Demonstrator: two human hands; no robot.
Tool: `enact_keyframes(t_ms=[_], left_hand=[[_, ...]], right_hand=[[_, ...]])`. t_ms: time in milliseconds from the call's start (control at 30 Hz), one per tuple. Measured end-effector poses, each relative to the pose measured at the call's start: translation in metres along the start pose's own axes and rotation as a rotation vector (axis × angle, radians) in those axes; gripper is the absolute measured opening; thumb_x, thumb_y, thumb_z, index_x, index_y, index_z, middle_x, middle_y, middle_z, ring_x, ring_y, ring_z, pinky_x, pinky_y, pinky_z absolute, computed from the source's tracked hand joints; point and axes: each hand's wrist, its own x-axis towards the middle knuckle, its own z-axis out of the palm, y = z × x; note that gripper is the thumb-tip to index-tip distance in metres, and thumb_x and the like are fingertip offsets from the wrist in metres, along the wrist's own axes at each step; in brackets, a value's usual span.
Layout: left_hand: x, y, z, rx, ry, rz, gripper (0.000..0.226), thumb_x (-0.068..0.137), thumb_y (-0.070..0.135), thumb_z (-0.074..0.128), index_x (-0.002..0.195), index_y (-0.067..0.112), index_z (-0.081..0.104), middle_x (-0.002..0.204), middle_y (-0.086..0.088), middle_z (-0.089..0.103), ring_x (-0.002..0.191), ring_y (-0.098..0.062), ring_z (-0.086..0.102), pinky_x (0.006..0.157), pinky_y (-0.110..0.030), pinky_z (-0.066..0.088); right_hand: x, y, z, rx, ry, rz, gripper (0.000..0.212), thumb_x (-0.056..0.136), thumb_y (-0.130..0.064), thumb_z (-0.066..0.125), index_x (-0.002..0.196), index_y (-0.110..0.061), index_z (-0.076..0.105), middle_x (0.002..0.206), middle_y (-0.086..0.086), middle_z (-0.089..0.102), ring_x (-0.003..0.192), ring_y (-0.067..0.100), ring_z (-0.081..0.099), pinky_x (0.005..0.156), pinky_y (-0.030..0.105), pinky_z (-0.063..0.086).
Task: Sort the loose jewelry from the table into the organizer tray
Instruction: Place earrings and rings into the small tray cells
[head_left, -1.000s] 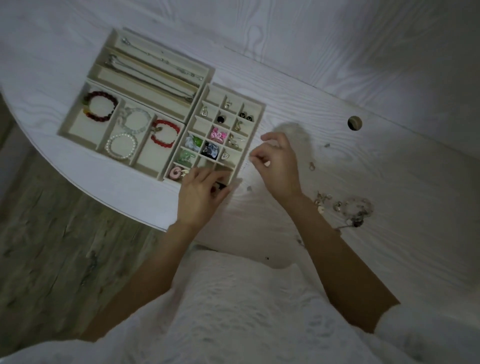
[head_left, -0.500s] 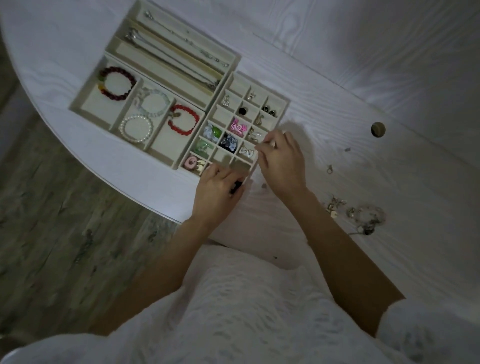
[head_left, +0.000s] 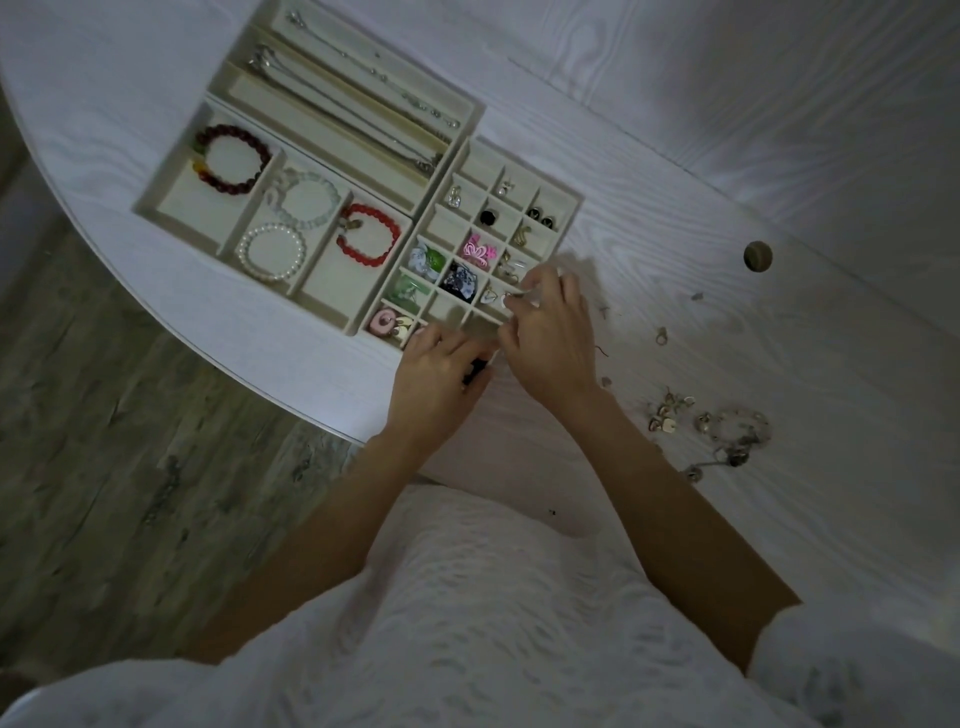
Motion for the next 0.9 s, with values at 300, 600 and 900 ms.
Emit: enact_keyframes(t_ms=[300, 600, 900], left_hand=[[-0.0009, -0.0005, 0.0013, -0.006, 0.005, 0.001, 0.021, 0.078, 0.012, 0.073, 0.098, 0.014, 0.068, 0.082, -0.001, 0.064, 0.077, -0.016, 0.037, 0.071, -0.024, 0.025], [-0.0020, -0.0021, 0.0030, 0.002, 0.007, 0.010, 0.017, 0.082, 0.014, 0.069, 0.099, 0.013, 0.068, 0.083, -0.002, 0.064, 0.077, -0.018, 0.041, 0.071, -0.027, 0.028], [-0.0015, -0.0031, 0.0042, 0.009, 0.026, 0.020, 0.007, 0.083, 0.016, 0.063, 0.088, 0.011, 0.065, 0.078, -0.003, 0.062, 0.075, -0.019, 0.041, 0.070, -0.029, 0.031]], right_hand=[[0.0004, -0.0002, -0.0005, -0.100, -0.009, -0.043, 0.035, 0.078, -0.019, 0.039, 0.083, -0.008, 0.071, 0.107, 0.010, 0.056, 0.094, 0.026, 0.050, 0.073, 0.034, 0.041], [-0.0020, -0.0017, -0.0036, -0.081, 0.017, -0.073, 0.039, 0.078, -0.018, 0.035, 0.086, -0.008, 0.071, 0.105, 0.011, 0.057, 0.090, 0.026, 0.051, 0.070, 0.034, 0.040], [0.0014, -0.0034, 0.0033, -0.111, -0.018, -0.071, 0.036, 0.077, -0.019, 0.039, 0.094, -0.018, 0.071, 0.105, 0.009, 0.055, 0.090, 0.025, 0.050, 0.070, 0.033, 0.036]])
